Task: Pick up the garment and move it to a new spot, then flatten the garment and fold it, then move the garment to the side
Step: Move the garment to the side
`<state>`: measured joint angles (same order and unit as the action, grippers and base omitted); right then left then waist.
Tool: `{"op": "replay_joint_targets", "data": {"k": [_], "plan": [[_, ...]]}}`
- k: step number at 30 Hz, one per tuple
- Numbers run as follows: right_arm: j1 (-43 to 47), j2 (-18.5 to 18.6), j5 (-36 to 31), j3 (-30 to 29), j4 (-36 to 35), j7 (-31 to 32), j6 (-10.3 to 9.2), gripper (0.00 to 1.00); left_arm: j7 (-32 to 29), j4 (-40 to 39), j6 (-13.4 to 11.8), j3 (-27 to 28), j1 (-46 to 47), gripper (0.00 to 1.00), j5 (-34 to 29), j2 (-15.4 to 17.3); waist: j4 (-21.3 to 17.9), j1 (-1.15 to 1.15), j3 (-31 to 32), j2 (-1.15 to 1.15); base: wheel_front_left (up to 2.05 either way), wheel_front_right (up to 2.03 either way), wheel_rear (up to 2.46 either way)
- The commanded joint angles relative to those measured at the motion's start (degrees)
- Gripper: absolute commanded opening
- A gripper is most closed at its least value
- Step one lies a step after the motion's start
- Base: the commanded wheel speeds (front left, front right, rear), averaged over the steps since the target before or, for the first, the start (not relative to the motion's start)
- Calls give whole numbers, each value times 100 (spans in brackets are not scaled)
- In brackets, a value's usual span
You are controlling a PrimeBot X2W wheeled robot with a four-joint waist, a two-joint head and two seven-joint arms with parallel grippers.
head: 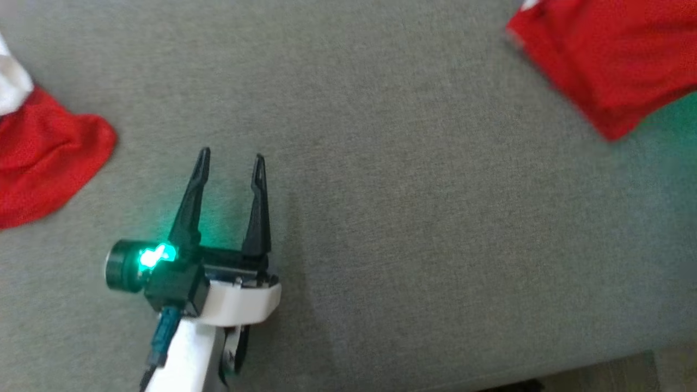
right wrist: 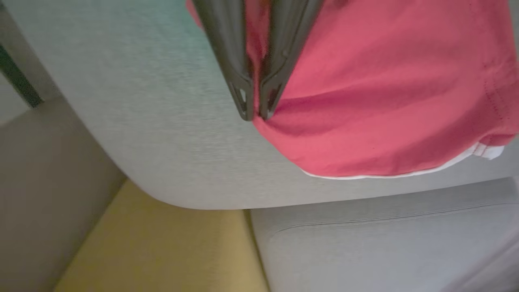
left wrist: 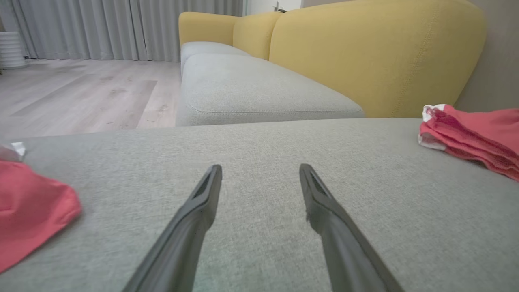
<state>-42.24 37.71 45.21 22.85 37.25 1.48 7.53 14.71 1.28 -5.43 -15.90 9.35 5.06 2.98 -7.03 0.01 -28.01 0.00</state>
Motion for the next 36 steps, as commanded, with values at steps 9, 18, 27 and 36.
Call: {"op": "replay_joint_targets", "data": {"k": [9, 18, 27, 36], "plan": [[89, 804, -59, -819, 604, -421, -4, 0, 29, -75, 177, 292, 434, 100, -209, 25, -408, -1, -612, 0, 0, 0, 0], [29, 387, -1059, -1264, 1004, -1483, -4, 100, 29, 101, 245, 221, 509, 100, -174, 11, -257, -1, -267, 0, 0, 0, 0], [1128, -712, -1539, -782, -606, -1644, -4, 100, 29, 305, 31, 293, 22, 100, 306, -7, 237, -1, 984, 0, 0, 0, 0], [2466, -1893, -2304, -600, -1653, -1646, -4, 100, 29, 438, -169, 391, -570, 100, 775, -9, 580, -1, 2127, 0, 0, 0, 0]]}}
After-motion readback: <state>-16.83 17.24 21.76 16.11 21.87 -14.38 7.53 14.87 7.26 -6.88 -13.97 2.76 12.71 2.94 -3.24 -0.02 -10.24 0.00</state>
